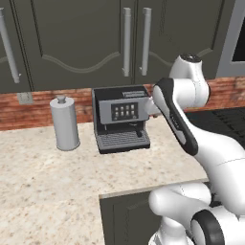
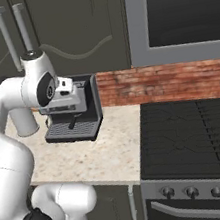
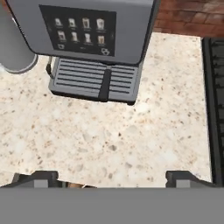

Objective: Open the cabinet, pick the kettle from the cabinet, and place it in the sink.

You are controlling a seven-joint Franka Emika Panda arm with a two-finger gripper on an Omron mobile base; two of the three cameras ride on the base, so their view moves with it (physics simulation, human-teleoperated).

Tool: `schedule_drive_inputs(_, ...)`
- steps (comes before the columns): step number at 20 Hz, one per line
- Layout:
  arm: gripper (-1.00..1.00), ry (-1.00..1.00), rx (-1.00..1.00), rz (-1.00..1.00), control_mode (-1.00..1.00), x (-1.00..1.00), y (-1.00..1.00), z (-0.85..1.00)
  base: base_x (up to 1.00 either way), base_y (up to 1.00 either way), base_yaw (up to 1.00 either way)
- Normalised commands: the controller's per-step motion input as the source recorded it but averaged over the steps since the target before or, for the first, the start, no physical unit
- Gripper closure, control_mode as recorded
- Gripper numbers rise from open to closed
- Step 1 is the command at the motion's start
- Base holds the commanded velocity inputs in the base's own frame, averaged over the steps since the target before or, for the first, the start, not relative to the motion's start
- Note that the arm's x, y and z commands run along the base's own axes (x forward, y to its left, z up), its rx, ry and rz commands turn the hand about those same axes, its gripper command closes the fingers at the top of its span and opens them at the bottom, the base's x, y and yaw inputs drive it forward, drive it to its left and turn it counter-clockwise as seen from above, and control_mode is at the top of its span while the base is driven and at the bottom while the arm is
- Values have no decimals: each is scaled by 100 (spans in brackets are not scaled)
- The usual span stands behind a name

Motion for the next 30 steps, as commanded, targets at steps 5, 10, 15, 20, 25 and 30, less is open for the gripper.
schedule_drive_inputs(5,-100,-31,0,0,-100,-26,4,11,0,0,0)
schedule_drive_inputs(10,-100,-24,-1,-1,-100,-21,11,21,0,0,0)
schedule_drive_inputs(15,-100,-16,-6,-5,-100,-11,19,27,0,0,0)
schedule_drive_inputs(20,-100,-5,-8,-2,-100,-10,14,34,0,0,0)
schedule_drive_inputs(25,-100,-1,-6,-1,-100,-7,10,37,0,0,0)
schedule_drive_inputs(30,-100,-1,-4,0,-100,-1,11,37,0,0,0)
